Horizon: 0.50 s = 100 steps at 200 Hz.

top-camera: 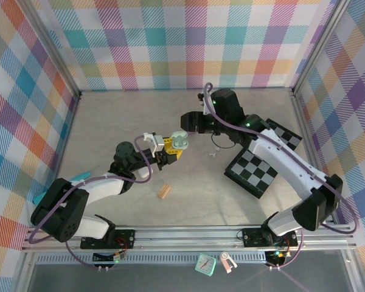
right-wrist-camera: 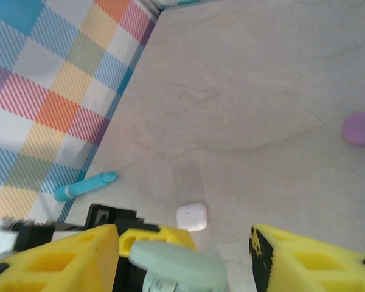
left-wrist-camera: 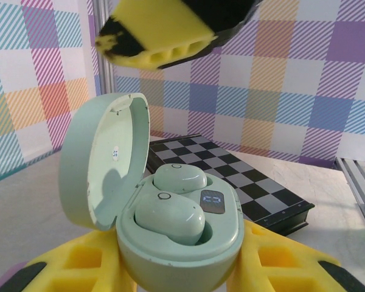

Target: Insert wireless bluetooth earbuds into charging case

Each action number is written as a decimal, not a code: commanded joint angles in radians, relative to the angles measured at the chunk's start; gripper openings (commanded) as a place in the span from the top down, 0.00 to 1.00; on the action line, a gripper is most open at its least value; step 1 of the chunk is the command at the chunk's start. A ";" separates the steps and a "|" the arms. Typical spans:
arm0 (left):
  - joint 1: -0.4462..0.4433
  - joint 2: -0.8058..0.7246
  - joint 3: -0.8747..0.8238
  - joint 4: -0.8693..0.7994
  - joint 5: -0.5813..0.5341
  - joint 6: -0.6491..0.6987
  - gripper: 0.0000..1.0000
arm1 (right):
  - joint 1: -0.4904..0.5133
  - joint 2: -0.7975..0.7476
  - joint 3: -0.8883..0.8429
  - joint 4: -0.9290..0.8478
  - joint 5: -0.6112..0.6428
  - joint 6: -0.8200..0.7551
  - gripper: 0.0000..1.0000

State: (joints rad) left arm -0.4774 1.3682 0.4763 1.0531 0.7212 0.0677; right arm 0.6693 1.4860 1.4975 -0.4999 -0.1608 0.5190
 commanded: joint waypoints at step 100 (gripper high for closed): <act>-0.017 0.004 0.038 0.102 -0.016 -0.026 0.75 | -0.004 -0.111 -0.144 -0.028 -0.011 0.024 0.34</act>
State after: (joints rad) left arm -0.4828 1.3682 0.4767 1.0676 0.7052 0.0574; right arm 0.6678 1.4239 1.3777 -0.5407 -0.1608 0.5373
